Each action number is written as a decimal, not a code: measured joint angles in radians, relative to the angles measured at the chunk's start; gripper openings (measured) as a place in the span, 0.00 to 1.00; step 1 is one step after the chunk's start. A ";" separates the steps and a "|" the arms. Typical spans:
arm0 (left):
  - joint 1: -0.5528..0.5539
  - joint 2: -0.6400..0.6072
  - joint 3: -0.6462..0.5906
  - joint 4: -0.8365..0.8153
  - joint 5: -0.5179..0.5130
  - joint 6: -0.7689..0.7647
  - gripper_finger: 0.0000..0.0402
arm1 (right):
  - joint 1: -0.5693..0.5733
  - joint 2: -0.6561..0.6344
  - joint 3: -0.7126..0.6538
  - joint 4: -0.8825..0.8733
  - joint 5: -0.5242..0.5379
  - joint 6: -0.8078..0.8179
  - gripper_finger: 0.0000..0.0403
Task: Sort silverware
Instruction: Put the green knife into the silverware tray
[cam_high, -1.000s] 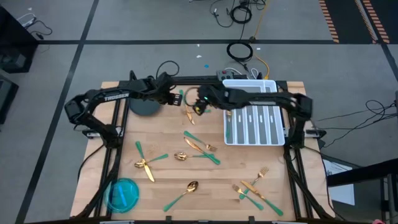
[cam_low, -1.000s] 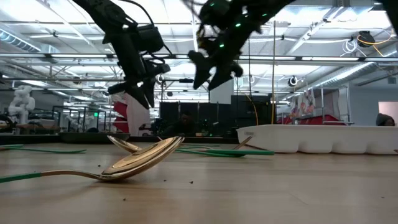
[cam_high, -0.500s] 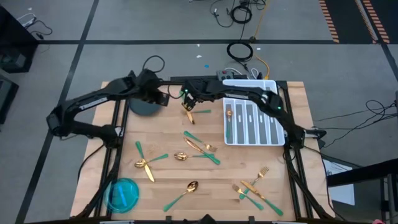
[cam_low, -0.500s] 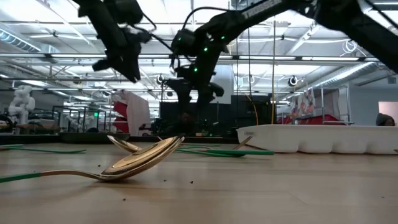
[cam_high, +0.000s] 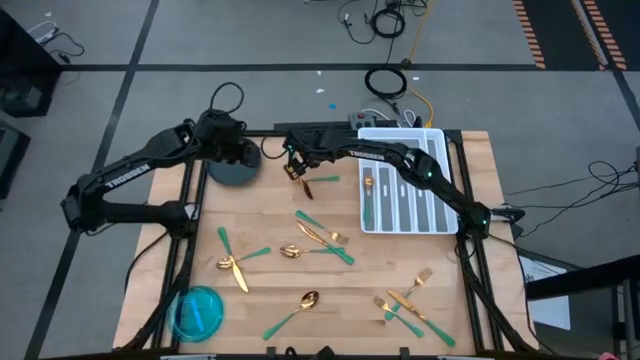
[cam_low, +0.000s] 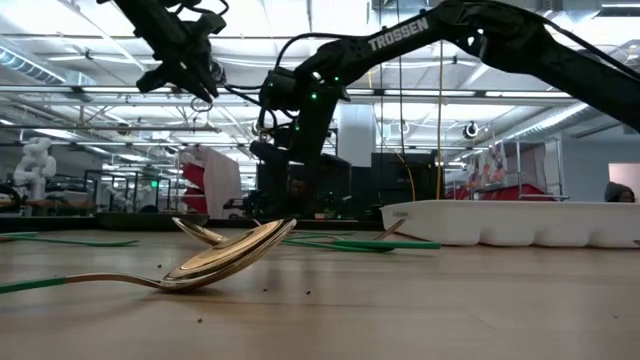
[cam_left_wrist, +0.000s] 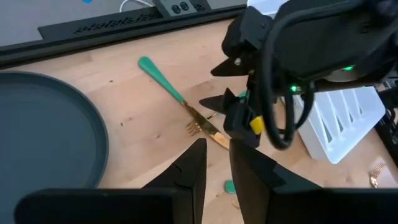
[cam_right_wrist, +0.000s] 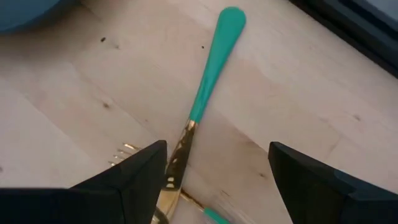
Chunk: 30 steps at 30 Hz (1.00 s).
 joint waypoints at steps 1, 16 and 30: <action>0.000 0.000 0.000 -0.001 0.000 0.002 0.19 | 0.000 0.002 0.000 -0.003 -0.002 0.003 0.69; 0.000 0.000 0.000 -0.018 -0.001 0.031 0.19 | 0.008 0.045 0.000 0.097 -0.027 0.017 0.63; 0.000 0.000 0.000 -0.031 -0.003 0.050 0.19 | 0.021 0.058 0.000 0.113 0.020 0.014 0.62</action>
